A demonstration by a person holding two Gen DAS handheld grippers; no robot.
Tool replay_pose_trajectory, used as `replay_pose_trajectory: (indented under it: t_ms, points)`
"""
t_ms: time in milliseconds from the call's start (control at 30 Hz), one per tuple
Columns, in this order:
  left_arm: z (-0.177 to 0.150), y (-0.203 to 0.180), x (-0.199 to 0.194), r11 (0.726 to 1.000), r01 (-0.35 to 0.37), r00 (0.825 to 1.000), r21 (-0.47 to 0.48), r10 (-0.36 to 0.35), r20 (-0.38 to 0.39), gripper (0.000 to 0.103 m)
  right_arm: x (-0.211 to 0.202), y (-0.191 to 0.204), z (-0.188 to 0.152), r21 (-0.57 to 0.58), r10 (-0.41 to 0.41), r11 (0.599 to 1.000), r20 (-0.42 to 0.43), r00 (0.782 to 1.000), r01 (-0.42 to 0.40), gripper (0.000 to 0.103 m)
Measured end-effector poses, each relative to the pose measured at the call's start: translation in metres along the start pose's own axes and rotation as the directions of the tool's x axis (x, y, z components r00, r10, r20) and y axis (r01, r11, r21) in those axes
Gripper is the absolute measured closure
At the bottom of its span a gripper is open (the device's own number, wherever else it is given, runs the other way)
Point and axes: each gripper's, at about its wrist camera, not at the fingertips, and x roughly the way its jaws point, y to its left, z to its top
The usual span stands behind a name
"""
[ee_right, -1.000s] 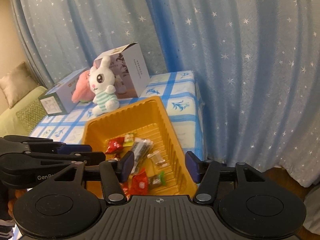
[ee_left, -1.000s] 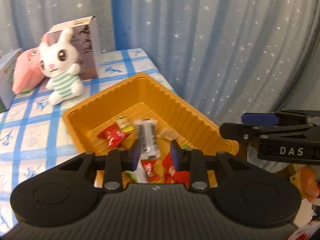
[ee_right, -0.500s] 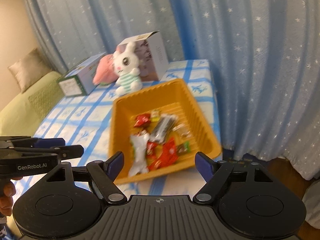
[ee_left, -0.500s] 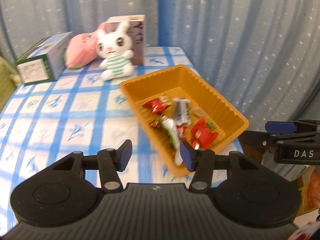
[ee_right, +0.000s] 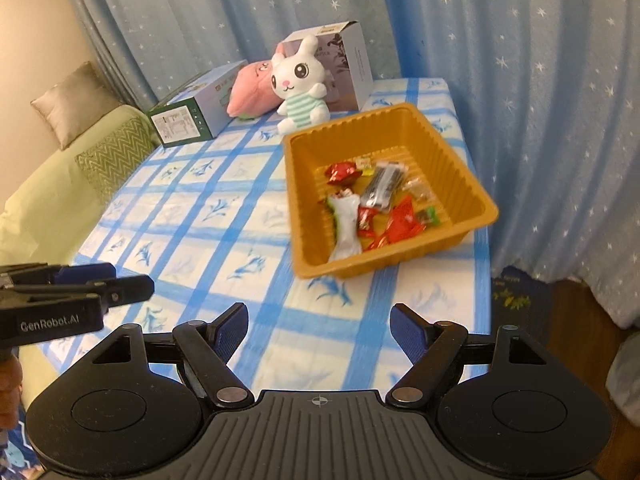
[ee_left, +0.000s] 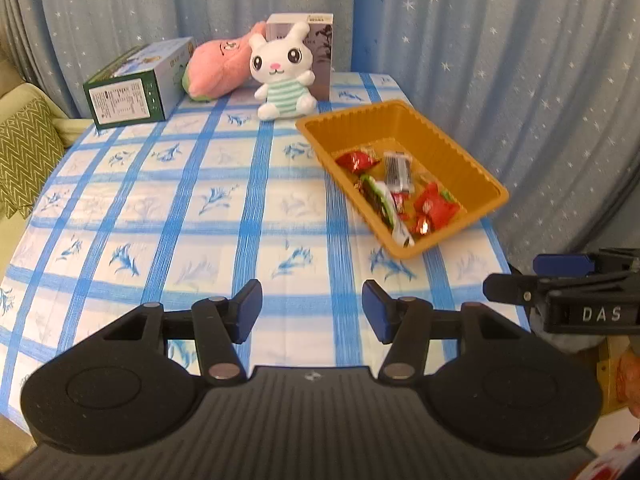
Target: Organize snacks
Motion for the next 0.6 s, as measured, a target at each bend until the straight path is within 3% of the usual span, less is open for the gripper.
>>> replay_pose_trajectory:
  t_ms: [600]
  points:
    - [-0.037,0.069,-0.033,0.996,0.078,0.996,0.046,-0.076,-0.04,0.05,0.006,0.092,-0.037,0.038,-0.053,0.998,-0.047,0.998,0.054,0.025]
